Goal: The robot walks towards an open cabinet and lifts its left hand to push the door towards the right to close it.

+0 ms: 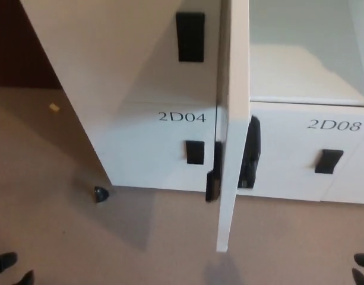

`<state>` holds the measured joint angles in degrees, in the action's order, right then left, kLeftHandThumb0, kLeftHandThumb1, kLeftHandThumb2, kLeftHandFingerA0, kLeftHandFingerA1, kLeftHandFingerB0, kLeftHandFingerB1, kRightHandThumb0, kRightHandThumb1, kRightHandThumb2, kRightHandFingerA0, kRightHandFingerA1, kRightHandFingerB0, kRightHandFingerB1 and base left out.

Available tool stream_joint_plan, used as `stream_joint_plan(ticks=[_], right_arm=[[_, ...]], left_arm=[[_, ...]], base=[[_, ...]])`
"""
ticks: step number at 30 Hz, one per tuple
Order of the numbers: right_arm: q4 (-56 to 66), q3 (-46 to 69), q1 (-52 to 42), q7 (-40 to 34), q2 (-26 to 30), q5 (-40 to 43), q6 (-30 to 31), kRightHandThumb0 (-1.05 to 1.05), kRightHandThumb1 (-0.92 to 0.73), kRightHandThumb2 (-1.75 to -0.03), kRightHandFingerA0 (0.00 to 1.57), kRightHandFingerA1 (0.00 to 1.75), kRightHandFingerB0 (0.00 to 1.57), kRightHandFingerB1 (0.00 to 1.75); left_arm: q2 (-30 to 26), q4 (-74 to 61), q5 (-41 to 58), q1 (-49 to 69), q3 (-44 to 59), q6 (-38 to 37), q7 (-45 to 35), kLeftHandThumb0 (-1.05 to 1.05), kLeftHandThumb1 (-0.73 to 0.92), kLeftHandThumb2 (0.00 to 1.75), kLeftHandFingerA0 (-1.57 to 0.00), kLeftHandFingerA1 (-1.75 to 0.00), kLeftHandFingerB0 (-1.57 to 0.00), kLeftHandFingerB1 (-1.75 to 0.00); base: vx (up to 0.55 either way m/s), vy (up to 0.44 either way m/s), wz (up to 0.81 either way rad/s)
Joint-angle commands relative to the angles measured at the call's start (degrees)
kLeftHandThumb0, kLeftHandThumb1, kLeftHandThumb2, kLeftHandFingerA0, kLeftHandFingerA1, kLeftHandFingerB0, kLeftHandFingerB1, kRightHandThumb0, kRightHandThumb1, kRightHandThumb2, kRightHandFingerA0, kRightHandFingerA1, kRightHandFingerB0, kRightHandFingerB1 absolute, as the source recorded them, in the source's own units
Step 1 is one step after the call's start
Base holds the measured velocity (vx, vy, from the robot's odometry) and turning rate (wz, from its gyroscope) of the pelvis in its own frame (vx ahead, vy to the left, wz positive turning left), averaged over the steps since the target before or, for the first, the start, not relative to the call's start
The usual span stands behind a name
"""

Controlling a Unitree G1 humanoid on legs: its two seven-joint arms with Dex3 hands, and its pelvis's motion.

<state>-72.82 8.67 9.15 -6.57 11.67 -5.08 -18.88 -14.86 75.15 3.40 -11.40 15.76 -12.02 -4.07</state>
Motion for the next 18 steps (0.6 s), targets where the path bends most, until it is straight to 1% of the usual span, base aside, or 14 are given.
stream_joint_plan(ticks=[1, 2, 3, 6, 7, 10, 11, 14, 15, 16, 17, 18], right_arm=[[-0.72, 1.24, -2.62, 1.61, 1.31, 1.66, 1.07, -0.41, -0.67, -0.6, 0.74, 0.52, 0.64, 0.47], [-0.71, 1.32, -2.7, 1.64, 1.35, 1.69, 1.07, -0.41, -0.67, -0.6, 0.74, 0.52, 0.64, 0.47], [-0.72, 1.39, -3.19, 2.0, 1.63, 1.68, 0.81, -0.43, -0.67, -0.6, 0.74, 0.51, 0.63, 0.46], [-0.7, 1.69, -4.06, 3.0, 2.3, 1.92, 0.36, -0.43, -0.68, -0.6, 0.72, 0.51, 0.62, 0.46], [-0.61, 1.88, -4.38, 3.23, 2.41, 2.15, 0.39, -0.4, -0.69, -0.6, 0.7, 0.49, 0.61, 0.46], [-0.46, 2.31, -4.53, 3.69, 2.77, 2.58, 0.7, -0.39, -0.69, -0.6, 0.69, 0.47, 0.6, 0.45], [-0.37, 2.59, -4.53, 4.01, 2.94, 2.82, 0.73, -0.38, -0.7, -0.61, 0.69, 0.49, 0.61, 0.47], [-0.24, 2.97, -4.71, 4.42, 3.03, 3.05, 0.62, -0.38, -0.7, -0.61, 0.69, 0.49, 0.61, 0.47], [-0.04, 3.17, -5.21, 5.23, 3.48, 3.18, 0.08, -0.4, -0.69, -0.6, 0.68, 0.48, 0.62, 0.47], [0.03, 3.25, -5.35, 5.48, 3.61, 3.21, -0.07, -0.4, -0.69, -0.6, 0.68, 0.48, 0.62, 0.47], [-0.01, 3.67, -5.69, 5.71, 3.86, 3.45, 0.01, -0.41, -0.66, -0.6, 0.74, 0.51, 0.63, 0.47], [-0.01, 3.8, -5.78, 5.76, 3.91, 3.51, 0.06, -0.41, -0.66, -0.6, 0.74, 0.51, 0.63, 0.47]], left_arm=[[-1.02, 0.34, -0.89, 2.06, -0.67, 1.02, 1.12, -0.31, 0.33, 1.08, -0.4, -0.74, -0.23, -0.65], [-1.0, 0.33, -0.93, 2.16, -0.75, 0.98, 1.07, -0.31, 0.33, 1.08, -0.4, -0.74, -0.23, -0.65], [-0.88, 0.33, -0.75, 2.24, -0.65, 1.04, 1.04, -0.31, 0.33, 1.02, -0.43, -0.71, -0.24, -0.63], [-0.53, 0.33, -0.58, 2.07, -0.73, 1.29, 1.33, -0.3, 0.34, 1.02, -0.44, -0.71, -0.25, -0.63], [-0.51, 0.29, -0.77, 2.09, -0.94, 1.15, 1.53, -0.34, 0.35, 1.01, -0.48, -0.72, -0.27, -0.65], [-0.33, 0.07, 0.12, 1.25, -0.28, 0.76, 1.05, -0.35, 0.33, 1.02, -0.47, -0.74, -0.27, -0.65], [-0.17, -0.07, 0.75, 0.77, 0.21, 0.55, 0.63, -0.49, 0.33, 0.99, -0.54, -0.77, -0.32, -0.68], [-0.03, -0.16, 0.9, 0.61, 0.46, 0.34, 0.44, -0.49, 0.33, 0.99, -0.54, -0.77, -0.32, -0.68], [0.3, -0.81, 1.71, 0.21, 0.96, -0.92, -1.84, -0.4, 0.27, 0.99, -0.39, -0.62, -0.2, -0.7], [0.4, -0.99, 1.92, 0.1, 1.13, -1.28, -2.5, -0.4, 0.27, 0.99, -0.39, -0.62, -0.2, -0.7], [0.92, -1.71, 1.3, -0.35, 0.53, -2.51, -2.62, -0.51, 0.28, 0.95, -0.31, -0.6, -0.29, -0.66], [1.06, -1.91, 1.07, -0.45, 0.37, -2.8, -2.58, -0.51, 0.28, 0.95, -0.31, -0.6, -0.29, -0.66]], base=[[0.45, -0.097, -0.24], [0.45, -0.091, -0.24], [0.45, -0.087, -0.21], [0.46, -0.078, -0.31], [0.46, -0.057, -0.12], [0.44, 0.308, -0.11], [0.4, 0.266, 0.03], [0.37, 0.241, -0.01], [0.35, 0.222, 0.01], [0.34, 0.216, 0.03], [0.34, 0.214, 0.08], [0.34, 0.211, 0.18]])
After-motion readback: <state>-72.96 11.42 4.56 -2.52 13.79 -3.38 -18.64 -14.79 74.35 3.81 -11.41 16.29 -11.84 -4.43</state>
